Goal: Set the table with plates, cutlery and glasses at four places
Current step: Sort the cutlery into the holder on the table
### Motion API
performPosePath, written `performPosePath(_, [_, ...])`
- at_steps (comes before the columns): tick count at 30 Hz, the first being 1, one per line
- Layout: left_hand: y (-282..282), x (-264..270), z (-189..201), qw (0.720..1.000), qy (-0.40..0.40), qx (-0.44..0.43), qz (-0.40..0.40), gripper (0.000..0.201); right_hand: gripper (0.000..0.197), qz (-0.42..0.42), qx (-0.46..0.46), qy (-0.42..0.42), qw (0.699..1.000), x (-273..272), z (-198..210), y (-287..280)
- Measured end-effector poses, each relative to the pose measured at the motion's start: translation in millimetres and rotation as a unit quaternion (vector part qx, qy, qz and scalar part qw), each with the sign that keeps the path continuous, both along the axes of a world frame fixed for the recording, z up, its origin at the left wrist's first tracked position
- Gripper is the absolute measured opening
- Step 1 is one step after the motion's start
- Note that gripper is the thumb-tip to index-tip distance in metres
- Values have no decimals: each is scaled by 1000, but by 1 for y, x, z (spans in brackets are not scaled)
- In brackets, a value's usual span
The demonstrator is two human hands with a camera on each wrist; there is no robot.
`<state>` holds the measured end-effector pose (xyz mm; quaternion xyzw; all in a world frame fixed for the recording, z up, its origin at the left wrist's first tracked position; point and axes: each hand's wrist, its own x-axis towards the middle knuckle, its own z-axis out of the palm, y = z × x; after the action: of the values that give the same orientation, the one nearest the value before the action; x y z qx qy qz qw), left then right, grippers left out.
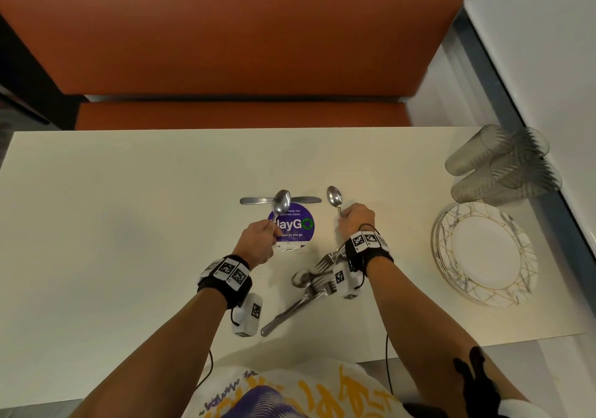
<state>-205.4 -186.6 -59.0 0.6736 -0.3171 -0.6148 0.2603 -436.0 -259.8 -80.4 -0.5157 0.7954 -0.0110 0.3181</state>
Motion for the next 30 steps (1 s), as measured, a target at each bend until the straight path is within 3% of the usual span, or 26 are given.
performPosePath(4, [-2, 2, 0, 997, -64, -31, -32, 33, 19, -64, -59, -57, 995, -3, 16, -6])
performPosePath(7, [-5, 1, 1, 997, -63, -34, -22, 33, 13, -88, -97, -136, 982, 8, 37, -2])
performPosePath(11, [-8, -4, 6, 999, -45, -11, 11, 26, 12, -140, -64, -356, 922, 39, 57, 24])
performPosePath(15, [-6, -6, 11, 1000, -21, -12, 17, 27, 9, -124, 1, -438, 890, 76, 59, 57])
performPosePath(19, [-3, -10, 16, 1000, 10, -2, 22, 31, 11, -144, 15, -436, 888, 94, 55, 71])
performPosePath(23, [2, -10, 10, 998, -43, -37, -17, 35, 8, -147, 11, -409, 901, 99, 54, 76])
performPosePath(28, [9, -4, 5, 990, -110, -72, -50, 37, 13, 17, 1, -316, 949, 95, 58, 80])
performPosePath(30, [14, 1, 3, 990, -107, -69, -65, 43, 16, 58, -47, -226, 971, 92, 60, 76])
